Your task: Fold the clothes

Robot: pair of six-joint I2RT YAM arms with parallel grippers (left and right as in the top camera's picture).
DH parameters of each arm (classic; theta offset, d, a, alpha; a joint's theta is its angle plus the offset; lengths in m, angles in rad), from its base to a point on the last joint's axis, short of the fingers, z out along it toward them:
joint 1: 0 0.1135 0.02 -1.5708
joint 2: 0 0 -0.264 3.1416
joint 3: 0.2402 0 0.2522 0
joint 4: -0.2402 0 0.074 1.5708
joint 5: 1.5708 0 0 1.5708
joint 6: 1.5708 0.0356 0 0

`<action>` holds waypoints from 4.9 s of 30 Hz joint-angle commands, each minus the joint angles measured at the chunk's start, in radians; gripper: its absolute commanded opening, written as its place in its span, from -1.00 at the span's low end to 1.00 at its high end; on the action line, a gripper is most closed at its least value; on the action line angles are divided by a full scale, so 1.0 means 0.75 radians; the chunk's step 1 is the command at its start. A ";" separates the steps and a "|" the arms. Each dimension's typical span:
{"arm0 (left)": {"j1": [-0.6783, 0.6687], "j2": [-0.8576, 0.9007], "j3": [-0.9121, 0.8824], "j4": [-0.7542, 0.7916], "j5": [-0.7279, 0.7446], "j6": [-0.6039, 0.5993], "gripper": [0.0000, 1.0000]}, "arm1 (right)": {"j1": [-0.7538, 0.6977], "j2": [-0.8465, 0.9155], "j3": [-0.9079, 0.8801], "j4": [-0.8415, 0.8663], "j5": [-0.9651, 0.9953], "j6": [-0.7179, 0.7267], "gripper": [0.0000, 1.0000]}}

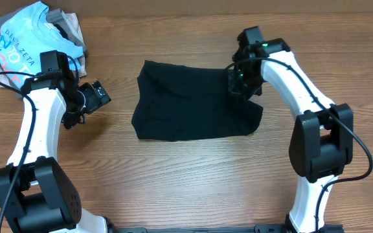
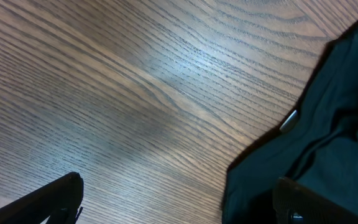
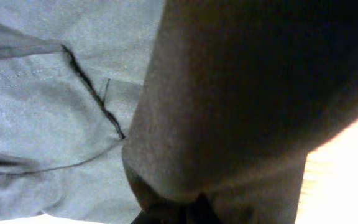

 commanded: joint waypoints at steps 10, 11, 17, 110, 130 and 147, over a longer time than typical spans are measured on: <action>0.004 -0.016 0.012 -0.003 0.014 0.035 1.00 | 0.131 -0.030 0.022 0.099 0.061 0.164 -0.92; 0.004 -0.016 0.012 -0.004 0.015 0.035 1.00 | 0.134 -0.029 0.022 0.100 0.061 0.164 -0.92; 0.004 -0.016 0.012 -0.008 0.014 0.035 1.00 | 0.161 -0.029 -0.010 0.107 0.060 0.164 -0.68; 0.003 -0.016 0.012 -0.004 0.015 0.035 1.00 | -0.144 -0.003 -0.277 0.357 -0.881 -0.356 -0.71; 0.004 -0.016 0.012 -0.013 0.014 0.035 0.99 | -0.146 0.006 -0.674 0.776 -0.865 -0.053 -0.56; 0.003 -0.016 0.012 0.001 0.015 0.034 1.00 | -0.145 -0.394 -0.631 1.140 -0.868 0.156 -0.35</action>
